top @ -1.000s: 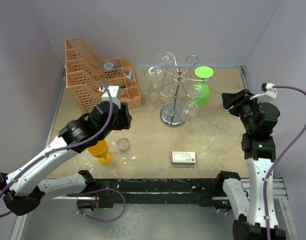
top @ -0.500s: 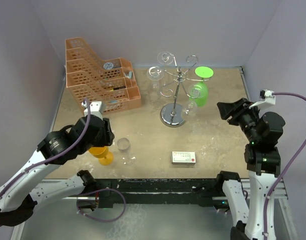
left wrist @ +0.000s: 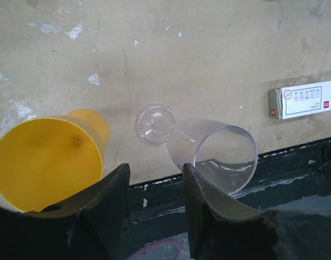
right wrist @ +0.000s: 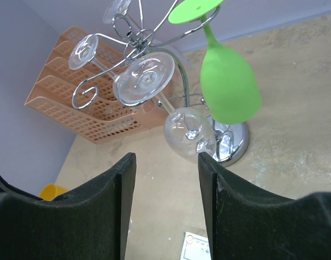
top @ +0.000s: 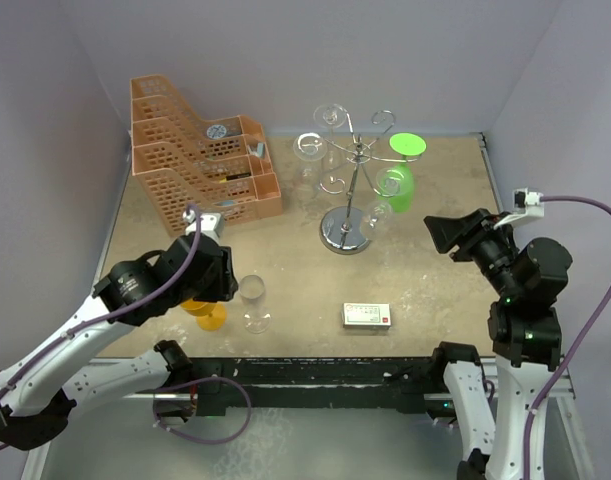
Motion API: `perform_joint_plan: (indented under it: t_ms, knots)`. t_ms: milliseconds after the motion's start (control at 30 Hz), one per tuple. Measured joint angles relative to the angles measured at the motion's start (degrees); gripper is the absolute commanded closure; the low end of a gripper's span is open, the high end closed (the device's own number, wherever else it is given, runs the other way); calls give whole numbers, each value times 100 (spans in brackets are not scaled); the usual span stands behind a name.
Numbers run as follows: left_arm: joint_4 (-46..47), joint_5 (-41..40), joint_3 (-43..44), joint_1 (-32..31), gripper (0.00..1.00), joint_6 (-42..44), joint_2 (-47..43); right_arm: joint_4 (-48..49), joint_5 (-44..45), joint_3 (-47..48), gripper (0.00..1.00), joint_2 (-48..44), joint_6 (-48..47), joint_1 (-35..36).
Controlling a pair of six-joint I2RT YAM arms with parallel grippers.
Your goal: Place the wine glass upside down on the wine glass rack
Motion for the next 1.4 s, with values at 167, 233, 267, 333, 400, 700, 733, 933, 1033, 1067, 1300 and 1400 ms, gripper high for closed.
perform_joint_plan:
  t_ms: [167, 233, 267, 333, 400, 700, 733, 933, 1033, 1067, 1300, 1400]
  knots:
    - [2, 22, 221, 0, 63, 7, 17, 7, -103, -85, 49, -63, 66, 0]
    - [-11, 11, 354, 0, 64, 9, 57, 20, -127, -118, 49, -63, 92, 0]
    - [-20, -2, 415, 0, 64, 9, 74, 28, -127, -138, 49, -63, 107, 0]
    - [-20, -7, 474, 0, 64, 9, 70, 50, -131, -173, 49, -61, 136, 0]
    - [-15, 9, 481, 0, 66, 7, 55, 83, -149, -208, 49, -61, 153, 0]
    - [0, 221, 269, 0, 71, 74, 315, 138, -293, -280, 49, -61, 188, 0]
    - [7, 229, 234, 0, 72, 83, 402, 136, -293, -289, 49, -61, 188, 0]
    - [4, 208, 155, 0, 86, 179, 680, 146, -332, -319, 51, -61, 186, 0]
    - [15, 186, 155, 0, 96, 201, 756, 162, -404, -319, 51, -61, 186, 0]
    - [28, 164, 155, 0, 99, 203, 776, 168, -428, -319, 51, -61, 188, 0]
    - [83, 42, 186, 11, 100, 208, 868, 219, -603, -63, 51, 61, 232, 4]
    - [37, -37, 251, 11, 100, 208, 894, 352, -684, 116, 50, 138, 319, 4]
